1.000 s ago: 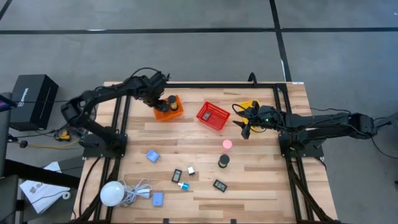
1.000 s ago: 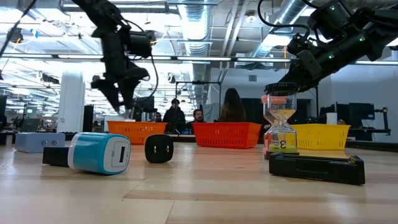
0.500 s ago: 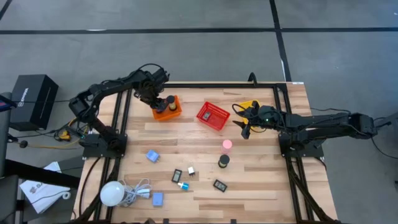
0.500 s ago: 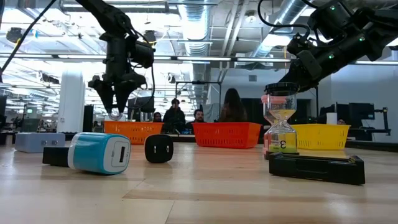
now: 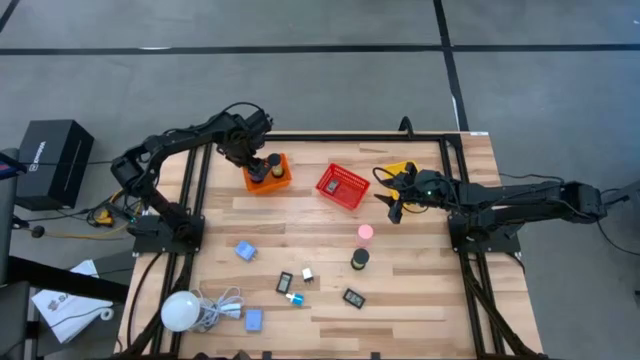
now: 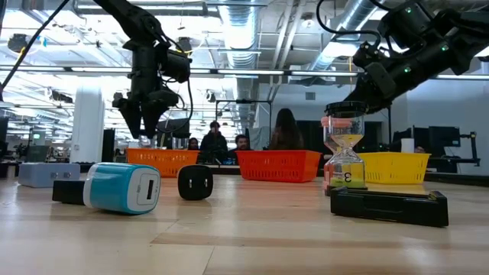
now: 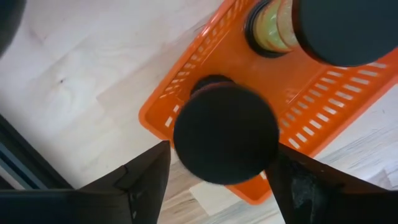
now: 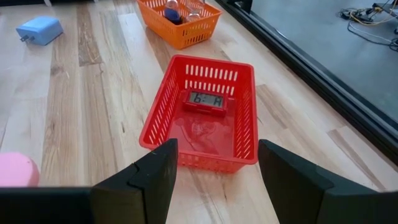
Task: Pick & Place Office items
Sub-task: Put the blue hourglass into the orange bin, then put the right black digital clock into the red bin
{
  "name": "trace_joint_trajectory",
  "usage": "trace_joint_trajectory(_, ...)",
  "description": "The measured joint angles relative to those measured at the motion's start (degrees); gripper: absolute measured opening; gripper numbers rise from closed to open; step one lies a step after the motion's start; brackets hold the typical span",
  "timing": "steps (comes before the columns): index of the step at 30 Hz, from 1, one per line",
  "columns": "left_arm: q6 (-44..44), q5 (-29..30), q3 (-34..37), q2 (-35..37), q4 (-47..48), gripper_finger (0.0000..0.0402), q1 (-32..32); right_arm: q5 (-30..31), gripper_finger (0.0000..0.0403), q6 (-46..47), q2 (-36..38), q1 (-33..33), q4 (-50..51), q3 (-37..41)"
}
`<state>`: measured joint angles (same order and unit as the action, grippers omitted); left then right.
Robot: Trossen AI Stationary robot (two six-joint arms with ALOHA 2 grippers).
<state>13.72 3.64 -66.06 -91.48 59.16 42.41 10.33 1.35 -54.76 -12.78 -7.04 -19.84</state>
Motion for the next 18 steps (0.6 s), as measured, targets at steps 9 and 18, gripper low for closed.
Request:
trace_joint_trajectory(9,0.0,3.1,0.0,0.0,-0.2,0.0285,0.0,0.0,0.0214,0.1,0.0,0.0,-0.5,1.3)
trace_joint_trajectory(18,2.5,0.4,0.0,8.7,-0.2,0.0281,-0.7,0.0,0.0214,0.2,0.0,0.0,-2.9,1.3)
